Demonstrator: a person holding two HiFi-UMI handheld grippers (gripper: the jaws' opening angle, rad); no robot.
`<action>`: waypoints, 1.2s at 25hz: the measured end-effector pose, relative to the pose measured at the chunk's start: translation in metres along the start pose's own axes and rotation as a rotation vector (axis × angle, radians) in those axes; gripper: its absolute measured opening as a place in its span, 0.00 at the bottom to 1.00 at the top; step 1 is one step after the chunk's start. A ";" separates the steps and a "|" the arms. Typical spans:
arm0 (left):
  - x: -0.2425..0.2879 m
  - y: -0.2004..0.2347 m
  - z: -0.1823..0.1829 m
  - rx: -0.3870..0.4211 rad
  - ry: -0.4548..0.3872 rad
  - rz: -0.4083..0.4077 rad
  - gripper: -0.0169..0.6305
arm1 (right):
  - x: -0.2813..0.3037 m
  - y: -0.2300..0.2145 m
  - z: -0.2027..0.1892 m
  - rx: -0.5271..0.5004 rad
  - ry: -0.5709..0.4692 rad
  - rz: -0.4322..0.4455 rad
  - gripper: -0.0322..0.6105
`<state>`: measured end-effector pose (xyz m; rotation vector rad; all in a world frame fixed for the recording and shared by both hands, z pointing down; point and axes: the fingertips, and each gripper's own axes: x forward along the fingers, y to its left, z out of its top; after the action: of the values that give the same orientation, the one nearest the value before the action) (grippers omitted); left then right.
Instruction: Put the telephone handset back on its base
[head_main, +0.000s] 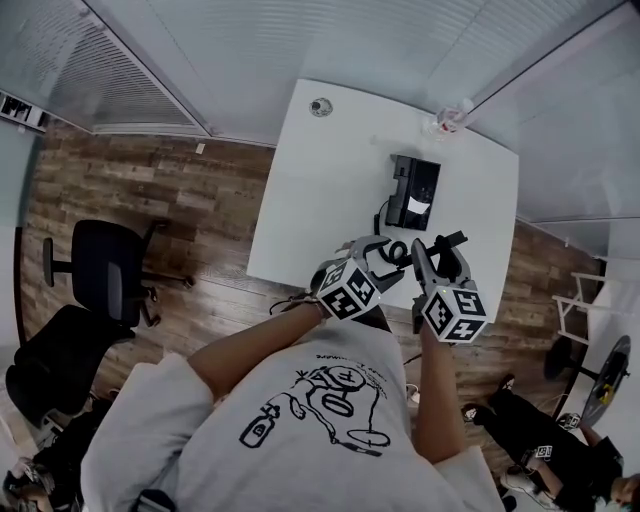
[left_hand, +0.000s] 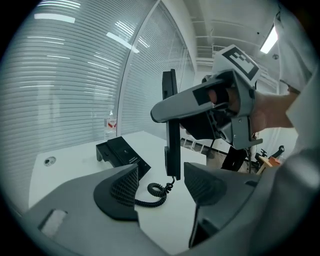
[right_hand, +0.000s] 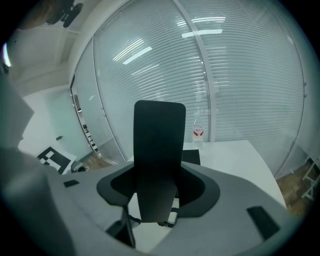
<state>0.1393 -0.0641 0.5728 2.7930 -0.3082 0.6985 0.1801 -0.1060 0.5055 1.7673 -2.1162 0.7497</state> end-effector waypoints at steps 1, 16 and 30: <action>0.004 0.000 -0.003 0.005 0.008 -0.006 0.44 | 0.004 0.000 -0.003 -0.001 0.009 0.002 0.37; 0.054 0.016 -0.054 -0.019 0.090 -0.022 0.25 | 0.051 -0.009 -0.027 -0.027 0.085 -0.001 0.37; 0.074 0.031 -0.091 -0.078 0.181 0.026 0.19 | 0.092 -0.027 -0.041 -0.011 0.137 -0.002 0.37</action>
<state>0.1556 -0.0780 0.6922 2.6338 -0.3292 0.9176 0.1820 -0.1623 0.5937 1.6614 -2.0252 0.8319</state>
